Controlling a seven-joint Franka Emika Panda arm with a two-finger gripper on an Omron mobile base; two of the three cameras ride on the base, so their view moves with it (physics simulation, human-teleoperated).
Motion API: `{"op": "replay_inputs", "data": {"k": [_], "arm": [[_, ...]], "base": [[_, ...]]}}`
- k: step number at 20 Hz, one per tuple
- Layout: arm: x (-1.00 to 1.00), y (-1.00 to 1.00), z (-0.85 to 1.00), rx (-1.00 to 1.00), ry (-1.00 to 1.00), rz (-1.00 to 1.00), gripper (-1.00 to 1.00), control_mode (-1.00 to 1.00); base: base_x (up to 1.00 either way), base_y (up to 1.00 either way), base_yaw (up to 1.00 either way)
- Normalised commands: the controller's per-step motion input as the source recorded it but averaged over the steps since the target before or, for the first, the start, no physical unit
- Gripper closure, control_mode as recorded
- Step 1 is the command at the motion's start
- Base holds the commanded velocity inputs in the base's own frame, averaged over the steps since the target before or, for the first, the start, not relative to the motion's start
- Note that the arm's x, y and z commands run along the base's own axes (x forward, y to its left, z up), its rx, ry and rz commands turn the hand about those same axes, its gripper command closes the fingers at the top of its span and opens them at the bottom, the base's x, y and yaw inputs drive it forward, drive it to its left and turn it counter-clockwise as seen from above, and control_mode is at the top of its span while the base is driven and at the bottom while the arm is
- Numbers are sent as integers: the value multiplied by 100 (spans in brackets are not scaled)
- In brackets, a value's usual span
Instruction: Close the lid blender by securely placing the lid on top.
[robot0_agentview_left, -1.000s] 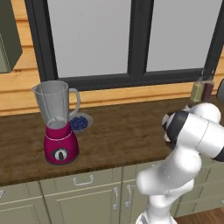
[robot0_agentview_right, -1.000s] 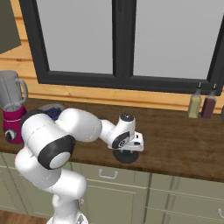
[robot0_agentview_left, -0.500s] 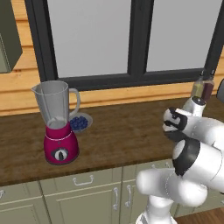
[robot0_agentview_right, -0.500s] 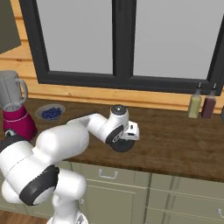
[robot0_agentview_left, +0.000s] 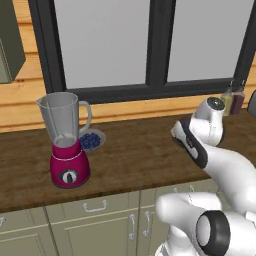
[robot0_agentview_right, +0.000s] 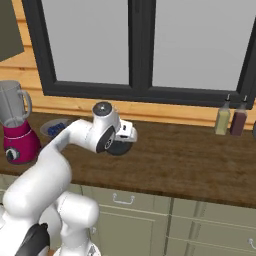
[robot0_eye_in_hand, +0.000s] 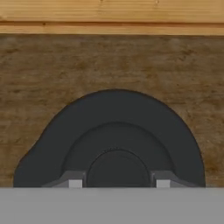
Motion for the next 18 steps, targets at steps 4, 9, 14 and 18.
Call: {"op": "replay_inputs", "data": {"k": [4, 9, 14, 18], "arm": [[-7, 95, 99, 0, -6, 0, 100, -100], [-19, 88, 98, 0, -7, 2, 100, -100], [-24, 80, 91, 0, -7, 5, 100, -100], [-5, 80, 87, 0, -4, 6, 100, -100]], "base": [[0, 0, 0], [0, 0, 0], [0, 0, 0], [0, 0, 0]]}}
